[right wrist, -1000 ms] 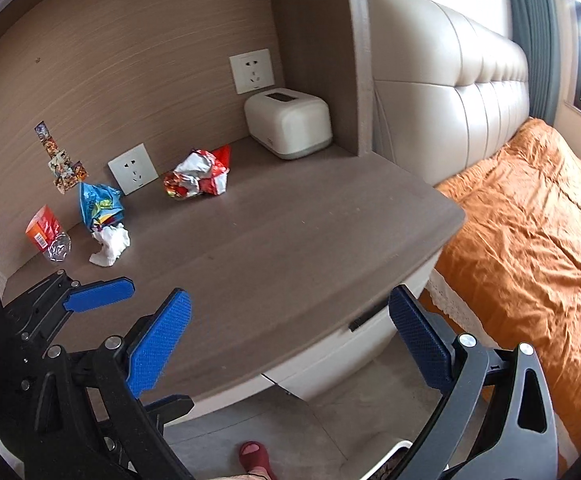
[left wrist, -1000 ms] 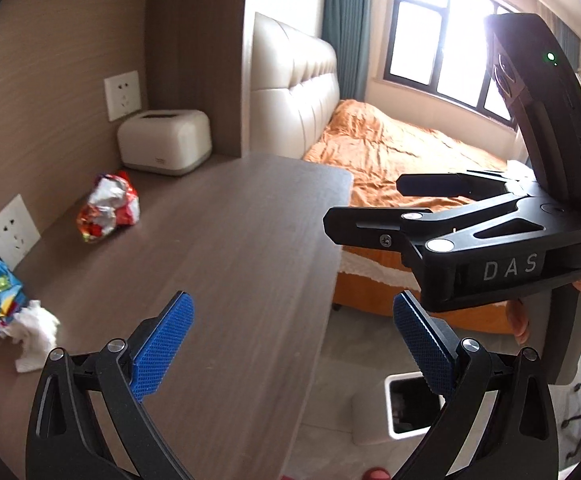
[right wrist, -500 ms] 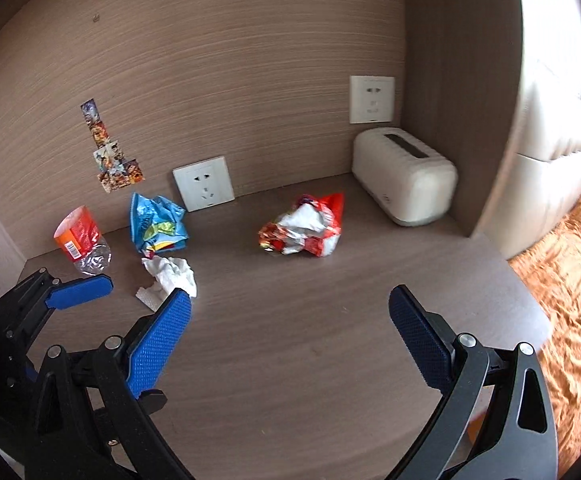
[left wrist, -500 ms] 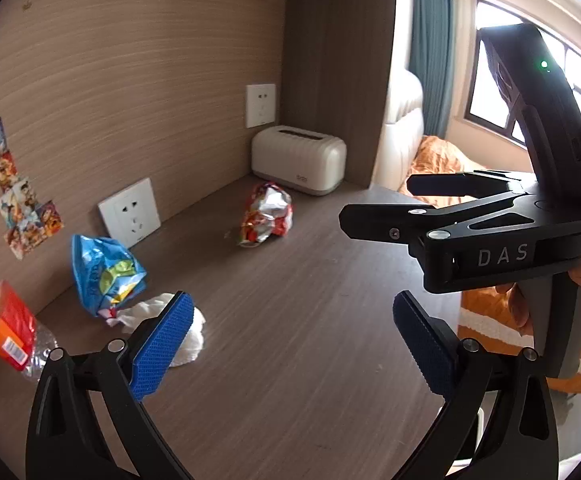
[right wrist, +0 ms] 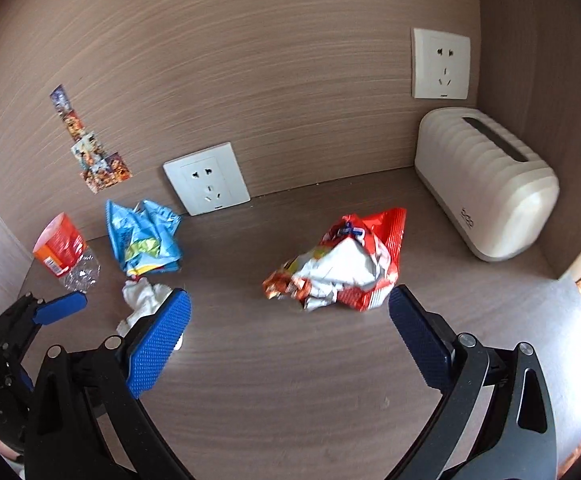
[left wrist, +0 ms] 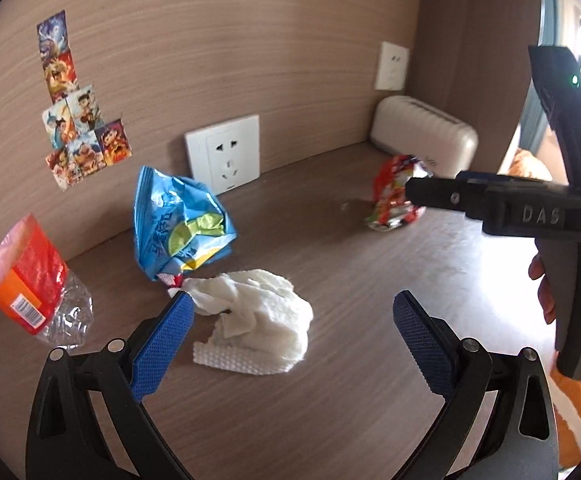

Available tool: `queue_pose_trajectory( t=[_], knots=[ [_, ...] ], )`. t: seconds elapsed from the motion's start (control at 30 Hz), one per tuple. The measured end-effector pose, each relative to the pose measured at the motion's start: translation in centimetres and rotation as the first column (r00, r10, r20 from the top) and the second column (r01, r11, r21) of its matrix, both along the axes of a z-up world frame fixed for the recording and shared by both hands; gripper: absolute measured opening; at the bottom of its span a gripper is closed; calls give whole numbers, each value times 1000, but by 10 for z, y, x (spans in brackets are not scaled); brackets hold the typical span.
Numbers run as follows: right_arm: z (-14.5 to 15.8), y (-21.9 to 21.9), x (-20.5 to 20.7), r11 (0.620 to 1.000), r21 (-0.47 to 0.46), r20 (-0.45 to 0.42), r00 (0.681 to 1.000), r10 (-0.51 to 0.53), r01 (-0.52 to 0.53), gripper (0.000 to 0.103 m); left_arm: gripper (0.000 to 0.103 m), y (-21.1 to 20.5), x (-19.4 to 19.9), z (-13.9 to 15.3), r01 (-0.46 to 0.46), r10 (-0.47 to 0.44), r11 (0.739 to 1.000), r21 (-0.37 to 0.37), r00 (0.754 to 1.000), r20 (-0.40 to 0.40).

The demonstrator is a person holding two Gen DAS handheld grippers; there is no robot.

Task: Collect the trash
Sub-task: 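Grasp the white tissue with the left tool while the right tool grasps the red chip bag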

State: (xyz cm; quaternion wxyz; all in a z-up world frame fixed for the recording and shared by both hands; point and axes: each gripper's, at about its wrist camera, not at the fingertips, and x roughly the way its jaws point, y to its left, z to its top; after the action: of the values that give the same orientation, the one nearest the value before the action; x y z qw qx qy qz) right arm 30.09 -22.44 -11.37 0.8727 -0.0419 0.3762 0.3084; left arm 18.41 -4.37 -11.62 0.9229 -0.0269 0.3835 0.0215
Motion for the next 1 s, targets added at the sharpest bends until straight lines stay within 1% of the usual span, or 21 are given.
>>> queue_pose_trajectory(
  t=[0.13, 0.2, 0.27, 0.37, 0.43, 0.5, 0.53, 0.6, 0.63, 0.7, 0.77, 0.8, 0.87, 1.0],
  knots=[
    [-8, 7, 27, 1000, -31, 5, 1000, 6, -6, 99, 98, 3, 15, -15, -33, 33, 999, -3, 998, -45],
    [-15, 11, 40, 999, -36, -8, 1000, 13, -13, 99, 98, 6, 23, -24, -58, 57, 998, -2, 996, -71],
    [-23, 14, 51, 998, -58, -21, 1000, 3, -4, 99, 98, 8, 27, -31, -77, 76, 997, -2, 993, -91],
    [-33, 15, 63, 998, -65, -50, 999, -11, 8, 99, 96, 12, 31, -44, -101, 99, 995, -8, 987, -127],
    [-39, 15, 68, 996, -83, -64, 998, -24, 18, 99, 88, 14, 35, -53, -110, 106, 994, -17, 983, -152],
    [-41, 14, 70, 997, -77, -63, 998, -22, 18, 99, 82, 12, 37, -56, -112, 113, 994, 10, 983, -148],
    [-42, 14, 70, 997, -77, -69, 997, -18, 12, 96, 80, 9, 38, -57, -108, 111, 994, 30, 983, -147],
    [-42, 12, 69, 997, -71, -67, 998, -11, 6, 92, 68, 6, 38, -56, -93, 97, 995, 38, 986, -139],
    [-42, 11, 69, 998, -67, -74, 997, -6, 1, 89, 64, 5, 38, -56, -91, 96, 995, 40, 986, -136],
    [-41, 8, 67, 999, -54, -85, 996, -3, -1, 85, 49, 3, 37, -55, -86, 92, 995, 49, 987, -133],
    [-38, 4, 62, 1000, -31, -89, 996, -4, 1, 82, 43, -1, 32, -53, -68, 76, 996, 62, 988, -132],
    [-35, 2, 59, 1000, -20, -87, 996, -3, 1, 81, 41, -2, 30, -52, -57, 65, 996, 65, 989, -131],
    [-28, -1, 53, 1000, -2, -80, 997, 0, -1, 81, 41, -6, 21, -48, -35, 43, 997, 67, 992, -120],
    [-12, -4, 35, 1000, 29, -48, 999, -2, 4, 81, 41, -11, 8, -34, -1, 4, 999, 46, 997, -78]
  ],
)
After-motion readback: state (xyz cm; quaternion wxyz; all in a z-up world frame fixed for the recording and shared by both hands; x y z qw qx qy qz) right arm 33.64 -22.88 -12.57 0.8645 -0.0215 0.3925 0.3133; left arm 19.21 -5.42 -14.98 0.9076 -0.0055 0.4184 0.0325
